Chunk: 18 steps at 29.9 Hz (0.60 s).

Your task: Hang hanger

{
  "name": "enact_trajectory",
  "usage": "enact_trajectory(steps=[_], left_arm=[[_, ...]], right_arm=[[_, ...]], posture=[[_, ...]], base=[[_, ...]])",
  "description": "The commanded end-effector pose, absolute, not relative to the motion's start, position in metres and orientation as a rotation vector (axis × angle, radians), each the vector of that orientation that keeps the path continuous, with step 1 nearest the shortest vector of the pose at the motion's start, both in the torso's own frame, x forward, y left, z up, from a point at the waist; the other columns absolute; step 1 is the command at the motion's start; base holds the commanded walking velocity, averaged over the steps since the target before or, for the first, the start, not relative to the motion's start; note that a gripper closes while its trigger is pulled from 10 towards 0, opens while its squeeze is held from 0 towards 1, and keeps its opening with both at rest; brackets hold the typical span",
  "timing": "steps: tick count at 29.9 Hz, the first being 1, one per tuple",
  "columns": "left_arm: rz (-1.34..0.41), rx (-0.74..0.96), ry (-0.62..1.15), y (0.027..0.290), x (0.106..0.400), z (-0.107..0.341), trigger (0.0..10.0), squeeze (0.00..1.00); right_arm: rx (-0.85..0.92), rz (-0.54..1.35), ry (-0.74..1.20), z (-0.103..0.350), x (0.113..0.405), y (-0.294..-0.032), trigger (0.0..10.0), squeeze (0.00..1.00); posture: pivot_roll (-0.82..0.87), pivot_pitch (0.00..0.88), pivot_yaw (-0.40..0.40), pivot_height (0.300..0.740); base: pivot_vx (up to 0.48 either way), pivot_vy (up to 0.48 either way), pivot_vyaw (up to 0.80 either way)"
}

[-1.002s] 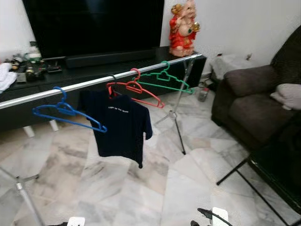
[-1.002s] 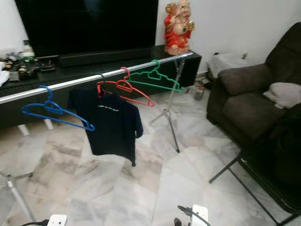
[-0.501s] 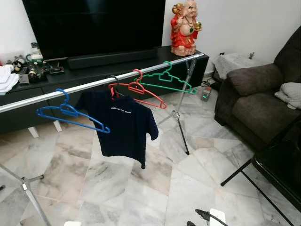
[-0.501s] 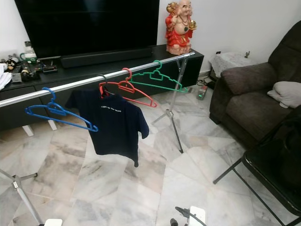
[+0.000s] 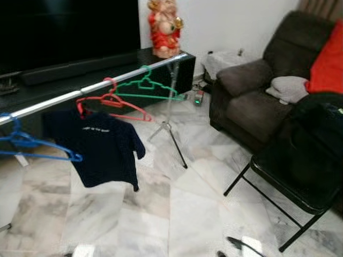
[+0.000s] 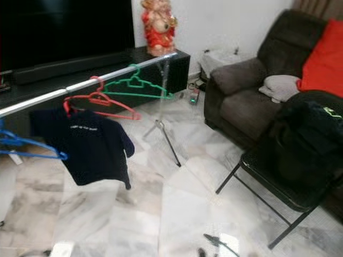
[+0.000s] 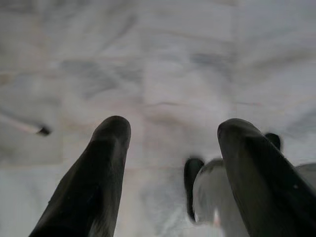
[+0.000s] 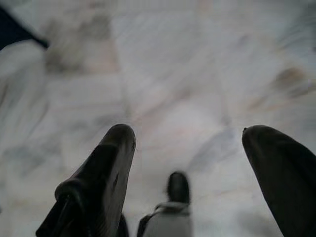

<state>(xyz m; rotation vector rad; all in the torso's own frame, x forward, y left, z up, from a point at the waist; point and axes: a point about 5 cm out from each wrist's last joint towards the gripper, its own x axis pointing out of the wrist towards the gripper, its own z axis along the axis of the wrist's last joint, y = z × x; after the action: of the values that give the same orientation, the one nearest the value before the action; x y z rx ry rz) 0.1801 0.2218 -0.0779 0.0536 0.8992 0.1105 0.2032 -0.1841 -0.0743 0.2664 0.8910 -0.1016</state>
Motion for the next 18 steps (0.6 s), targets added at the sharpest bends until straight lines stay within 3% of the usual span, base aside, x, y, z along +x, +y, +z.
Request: enact_trajectory(steps=[1,9,18], left_arm=[[0.126,0.057,0.925,0.2277,0.1721,-0.0805,10.0,0.00],[0.128,0.054,0.921,0.2281,0.1728,-0.0801,10.0,0.00],[0.134,0.045,0.916,0.2283,0.1737,-0.0796,10.0,0.00]], right_arm=[[0.283,-0.102,0.904,-0.0771,0.1991,-0.1793,10.0,0.00],[0.290,-0.115,0.884,-0.0752,0.2018,-0.1823,10.0,0.00],[0.294,-0.101,0.883,-0.0752,0.2033,-0.1745,10.0,0.00]], posture=[[0.14,0.000,-0.008,0.740],[0.14,0.000,-0.007,0.740],[0.15,0.000,-0.005,0.740]], base=[[0.000,-0.292,0.00],[0.000,-0.285,0.00],[0.000,0.000,0.00]])
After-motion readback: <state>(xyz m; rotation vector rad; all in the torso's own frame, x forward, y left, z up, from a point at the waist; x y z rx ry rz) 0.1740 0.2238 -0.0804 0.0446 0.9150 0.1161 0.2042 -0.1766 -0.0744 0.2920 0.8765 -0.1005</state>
